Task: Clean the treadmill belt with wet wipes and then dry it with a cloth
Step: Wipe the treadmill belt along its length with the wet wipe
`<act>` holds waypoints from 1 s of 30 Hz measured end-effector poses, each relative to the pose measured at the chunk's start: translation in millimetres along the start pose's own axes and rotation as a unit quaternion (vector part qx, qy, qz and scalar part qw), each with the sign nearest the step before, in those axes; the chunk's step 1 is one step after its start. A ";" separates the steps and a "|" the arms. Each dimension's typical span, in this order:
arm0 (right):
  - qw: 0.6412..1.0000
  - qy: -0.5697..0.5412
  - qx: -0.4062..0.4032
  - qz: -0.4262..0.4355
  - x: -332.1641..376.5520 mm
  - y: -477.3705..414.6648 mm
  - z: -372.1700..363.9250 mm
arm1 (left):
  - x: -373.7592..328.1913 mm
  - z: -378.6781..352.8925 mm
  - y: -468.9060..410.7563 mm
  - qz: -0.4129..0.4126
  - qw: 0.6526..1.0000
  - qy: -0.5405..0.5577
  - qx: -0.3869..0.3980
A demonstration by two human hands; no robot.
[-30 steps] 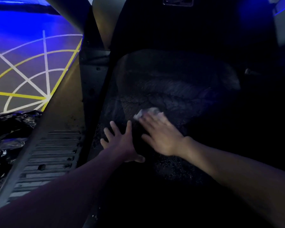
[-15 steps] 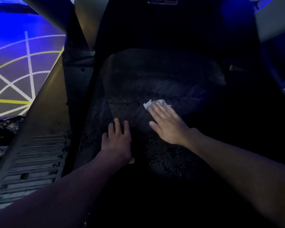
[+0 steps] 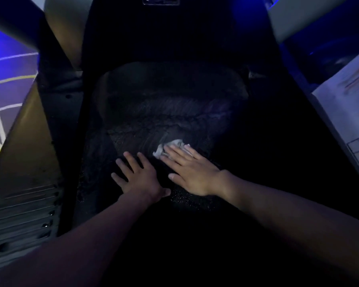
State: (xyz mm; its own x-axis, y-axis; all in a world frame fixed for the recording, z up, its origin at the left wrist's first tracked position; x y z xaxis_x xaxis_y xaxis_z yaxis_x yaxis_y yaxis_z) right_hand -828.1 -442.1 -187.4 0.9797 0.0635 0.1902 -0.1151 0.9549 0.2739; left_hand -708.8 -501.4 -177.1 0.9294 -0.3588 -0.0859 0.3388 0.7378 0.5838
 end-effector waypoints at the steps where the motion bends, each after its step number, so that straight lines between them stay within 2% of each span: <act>1: 1.000 0.007 -0.001 -0.006 -10.5 0.5 0.6 | -5.4 1.6 2.0 -0.023 1.000 -0.012 -0.017; 3: 0.997 -0.004 -0.014 -0.082 -42.5 -5.8 7.6 | -16.5 3.4 9.8 -0.082 0.994 -0.037 -0.064; 5: 0.987 -0.019 -0.021 -0.159 -60.5 -9.6 9.8 | -21.9 2.3 18.9 -0.106 0.989 -0.043 -0.091; 6: 0.988 -0.015 -0.018 -0.152 -55.7 -10.2 7.3 | -23.8 0.8 21.1 -0.104 0.990 -0.040 -0.086; 9: 1.000 -0.001 0.022 -0.019 -23.4 7.6 -4.2 | -34.8 -10.3 23.5 -0.074 0.997 -0.007 -0.005; 10: 1.000 -0.008 0.029 0.000 -25.5 13.6 -3.6 | -37.8 -12.8 24.9 -0.059 0.998 0.007 0.022; 11: 0.999 -0.021 0.023 -0.014 -36.2 14.1 0.6 | -40.3 -13.2 25.3 -0.045 0.998 0.015 0.038; 14: 0.990 -0.041 -0.025 -0.130 -69.9 9.6 12.4 | -49.4 -13.4 22.7 -0.019 0.998 0.023 0.062; 15: 0.992 -0.031 -0.020 -0.120 -66.8 9.2 10.1 | -52.1 -14.7 22.4 -0.012 0.998 0.024 0.062; 18: 1.000 0.004 0.007 0.008 -51.8 24.3 0.2 | -61.9 -18.7 19.5 0.012 0.999 0.000 0.039; 19: 1.000 0.009 0.010 0.028 -60.8 31.0 1.4 | -65.6 -21.3 19.6 0.017 0.999 -0.009 0.032; 21: 0.999 -0.001 -0.002 -0.033 -87.1 32.4 8.5 | -67.3 -18.4 19.0 0.004 1.000 -0.026 0.008; 23: 0.996 -0.012 -0.008 -0.092 -97.1 34.2 8.4 | -80.0 -13.0 14.7 -0.046 0.998 -0.047 -0.022; 27: 1.000 0.011 -0.005 0.016 -81.0 44.5 -0.2 | -100.0 -9.7 12.7 -0.088 0.994 -0.059 -0.032; 28: 1.000 0.005 -0.013 -0.001 -95.1 44.9 3.1 | -103.2 -12.5 14.0 -0.091 0.994 -0.053 -0.020; 30: 0.996 -0.022 -0.027 -0.087 -123.0 45.5 10.5 | -104.0 -16.9 15.1 -0.090 0.994 -0.053 0.003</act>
State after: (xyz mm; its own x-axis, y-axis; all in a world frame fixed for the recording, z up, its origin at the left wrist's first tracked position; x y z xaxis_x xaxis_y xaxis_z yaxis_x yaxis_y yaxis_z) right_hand -955.6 -409.5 -188.5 0.9759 -0.1162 0.1846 0.0665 0.9646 0.2552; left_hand -797.8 -443.3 -172.9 0.8327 -0.5439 -0.1038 0.4975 0.6526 0.5714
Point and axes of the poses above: each hand's wrist, its own y-axis away from the middle knuckle, its own z-axis out of the back of the hand, x = y × z, the point moved 7 cm from there along -y, towards the middle knuckle, and after that the axes turned 1 degree about -y, right-handed, at the moved point
